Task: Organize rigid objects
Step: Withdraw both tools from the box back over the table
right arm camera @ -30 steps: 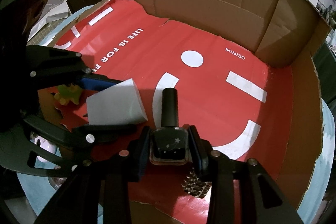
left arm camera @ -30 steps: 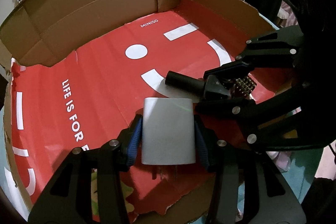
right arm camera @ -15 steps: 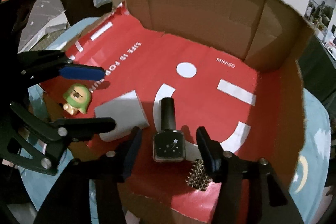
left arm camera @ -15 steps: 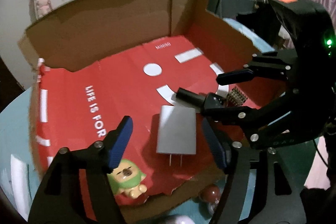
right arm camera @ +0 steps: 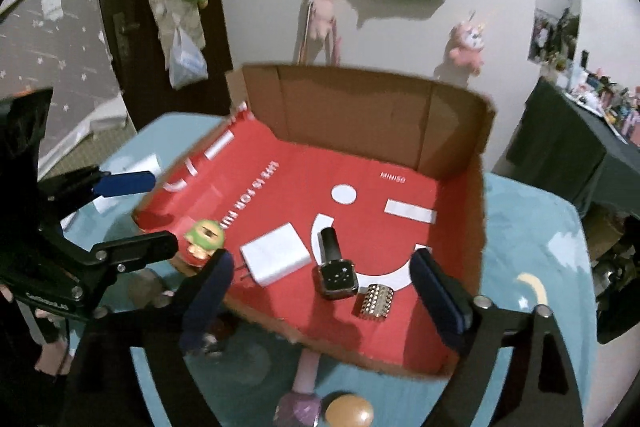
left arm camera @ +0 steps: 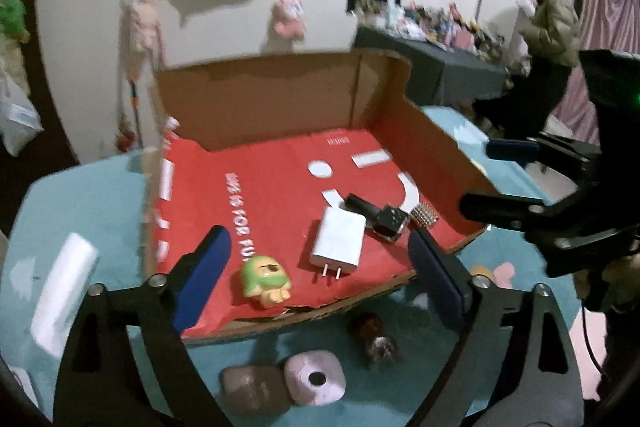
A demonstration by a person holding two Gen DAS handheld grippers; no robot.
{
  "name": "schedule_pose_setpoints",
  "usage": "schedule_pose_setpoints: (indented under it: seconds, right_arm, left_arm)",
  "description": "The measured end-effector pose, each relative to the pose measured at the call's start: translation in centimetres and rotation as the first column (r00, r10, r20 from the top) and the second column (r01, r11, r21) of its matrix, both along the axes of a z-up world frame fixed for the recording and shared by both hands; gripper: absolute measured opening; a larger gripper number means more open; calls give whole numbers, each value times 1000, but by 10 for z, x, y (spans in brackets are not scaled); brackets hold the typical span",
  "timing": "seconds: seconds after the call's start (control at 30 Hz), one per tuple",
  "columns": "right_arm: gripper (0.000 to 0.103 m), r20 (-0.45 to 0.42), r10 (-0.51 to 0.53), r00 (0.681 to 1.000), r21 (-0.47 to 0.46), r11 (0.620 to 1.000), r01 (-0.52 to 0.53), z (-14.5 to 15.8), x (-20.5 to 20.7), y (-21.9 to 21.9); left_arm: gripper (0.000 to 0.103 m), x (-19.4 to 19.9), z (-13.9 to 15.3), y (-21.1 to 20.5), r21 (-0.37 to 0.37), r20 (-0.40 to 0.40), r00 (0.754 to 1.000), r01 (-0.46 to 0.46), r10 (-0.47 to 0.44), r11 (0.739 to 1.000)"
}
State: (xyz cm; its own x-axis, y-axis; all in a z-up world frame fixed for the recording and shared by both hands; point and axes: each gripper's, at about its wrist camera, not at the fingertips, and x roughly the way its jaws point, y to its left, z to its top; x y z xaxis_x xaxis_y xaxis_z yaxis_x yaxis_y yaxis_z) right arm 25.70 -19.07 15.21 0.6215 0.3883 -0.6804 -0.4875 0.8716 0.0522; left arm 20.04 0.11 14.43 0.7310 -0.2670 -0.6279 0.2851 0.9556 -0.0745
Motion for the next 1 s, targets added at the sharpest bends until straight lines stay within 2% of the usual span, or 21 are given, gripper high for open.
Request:
schedule_pose_setpoints:
  seconds: [0.13,0.27,0.4,0.53,0.8,1.0]
  right_arm:
    - [103,83,-33,996,33,999,30,17,-43,-3]
    - [103,152,-62,986,51,997,54,23,-84,-2]
    - [103,218,-121,968,51,992,113,18,-122,-3]
    - [103,275,-169,946,45,986,163,4,-153,-4]
    - [103,285,-248,926,100,968,229,-42,-183,-12]
    - [103,240,-297,924,107,954,279,-73,-183,-17]
  left_arm:
    - [94,-36,8,7,-24,81,996,-47,48,999]
    - [95,-70,8,10,-28,148,985,-85,88,996]
    - [100,-103,5,11,-33,209,970,-123,127,992]
    - [100,-134,-5,13,-39,258,952,-160,165,986]
    - [101,-161,-40,17,-48,247,946,-205,211,978]
    - [101,-160,-73,15,-27,177,960,-217,218,976]
